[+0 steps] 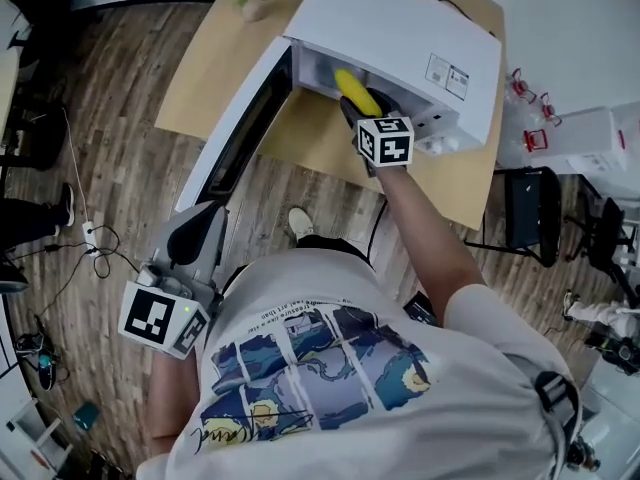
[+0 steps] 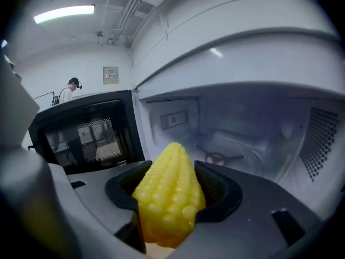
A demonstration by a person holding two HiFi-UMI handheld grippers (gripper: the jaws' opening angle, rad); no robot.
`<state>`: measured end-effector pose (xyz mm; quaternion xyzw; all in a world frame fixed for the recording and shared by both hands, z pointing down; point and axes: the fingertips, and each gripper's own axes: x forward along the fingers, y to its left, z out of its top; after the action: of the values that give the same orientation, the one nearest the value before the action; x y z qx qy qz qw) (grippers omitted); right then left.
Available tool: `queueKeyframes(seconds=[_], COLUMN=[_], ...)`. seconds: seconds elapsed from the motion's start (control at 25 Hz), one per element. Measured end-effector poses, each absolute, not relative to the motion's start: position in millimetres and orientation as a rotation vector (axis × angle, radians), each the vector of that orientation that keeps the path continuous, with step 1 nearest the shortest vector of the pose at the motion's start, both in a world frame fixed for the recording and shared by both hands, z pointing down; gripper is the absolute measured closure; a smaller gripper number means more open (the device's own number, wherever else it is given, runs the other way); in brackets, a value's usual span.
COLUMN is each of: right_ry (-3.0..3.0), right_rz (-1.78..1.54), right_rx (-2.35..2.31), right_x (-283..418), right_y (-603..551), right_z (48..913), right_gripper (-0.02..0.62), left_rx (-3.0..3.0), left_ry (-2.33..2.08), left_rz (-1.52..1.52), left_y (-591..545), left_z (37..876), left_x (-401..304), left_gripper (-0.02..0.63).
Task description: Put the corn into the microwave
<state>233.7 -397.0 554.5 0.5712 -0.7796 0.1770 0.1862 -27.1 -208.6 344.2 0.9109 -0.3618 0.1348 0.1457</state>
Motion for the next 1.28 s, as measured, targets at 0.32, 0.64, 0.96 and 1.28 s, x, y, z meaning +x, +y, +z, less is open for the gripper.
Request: queueKeyframes(seconds=[0.32,0.64,0.96,1.28], right_ry=[-2.145,-2.135,-2.1,-2.057], right_rz=[0.429,0.384,0.309,0.309], right_rx=[1.51,1.471,1.406,1.36], right_x=[225.2,218.7,211.8,212.3], right_y=[-439.1,-457.1,-475.3,-484.9], right_z=[584.8,593.7,599.0,610.1], right_gripper=[0.35,0.35,0.35,0.35], left_rx=[2.551,2.522,2.501,2.476], left_ry=[-1.174,-1.22,-1.238,-1.261], left_rz=[0.389,0.396,0.404,0.399], left_y=[-233.6,-246.7,-247.4,-244.7], left_z=[345.8,347.7,353.5,357.1], left_x=[-35.3,-33.8,-30.2,-35.2], left_gripper=[0.598,0.598,0.598,0.598])
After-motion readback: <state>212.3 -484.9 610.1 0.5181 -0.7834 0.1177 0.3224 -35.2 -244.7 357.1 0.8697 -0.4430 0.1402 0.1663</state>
